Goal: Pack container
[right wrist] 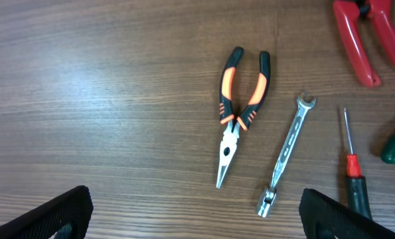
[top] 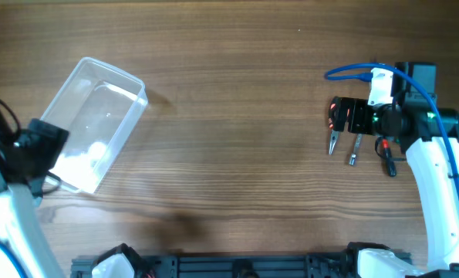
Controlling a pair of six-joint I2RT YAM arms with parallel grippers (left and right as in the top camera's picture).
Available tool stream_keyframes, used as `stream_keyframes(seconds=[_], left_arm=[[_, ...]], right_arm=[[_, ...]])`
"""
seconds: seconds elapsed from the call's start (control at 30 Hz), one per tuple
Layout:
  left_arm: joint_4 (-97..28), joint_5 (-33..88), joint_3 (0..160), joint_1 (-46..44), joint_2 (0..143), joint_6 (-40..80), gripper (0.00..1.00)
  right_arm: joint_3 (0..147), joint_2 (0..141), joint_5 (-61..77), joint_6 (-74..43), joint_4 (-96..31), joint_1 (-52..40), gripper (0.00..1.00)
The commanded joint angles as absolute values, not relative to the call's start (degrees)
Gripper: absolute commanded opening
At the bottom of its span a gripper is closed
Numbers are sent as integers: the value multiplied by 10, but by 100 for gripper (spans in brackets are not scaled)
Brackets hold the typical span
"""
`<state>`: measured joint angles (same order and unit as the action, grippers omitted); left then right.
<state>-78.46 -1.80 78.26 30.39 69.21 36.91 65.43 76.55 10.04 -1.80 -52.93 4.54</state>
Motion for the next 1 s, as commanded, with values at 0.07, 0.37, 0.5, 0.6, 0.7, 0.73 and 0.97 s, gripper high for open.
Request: stream_keyframes(seconds=[0.07,0.37,0.5,0.6,0.7,0.73,0.97], left_arm=[[-789,-8,778,395,813,394,100],[-728,-26,770,410,965,306,100],[-677,-20,757,408,1008,246,98],[-636,-7,729,399,1010,239,95],[-592,-7,686,368,1010,229,88],[-583,-7,677,359,1010,229,86],[-562,-7,662,331,1010,229,78]], right_arm=[[668,775,83,-17,-533,43,100],[668,775,83,-17,-534,43,100],[668,775,83,-17,-534,43,100],[668,775,83,-17,-534,43,100],[668,775,83,-17,-534,43,100],[668,775,83,-17,-534,43,100],[668,775,83,-17,-535,43,100]])
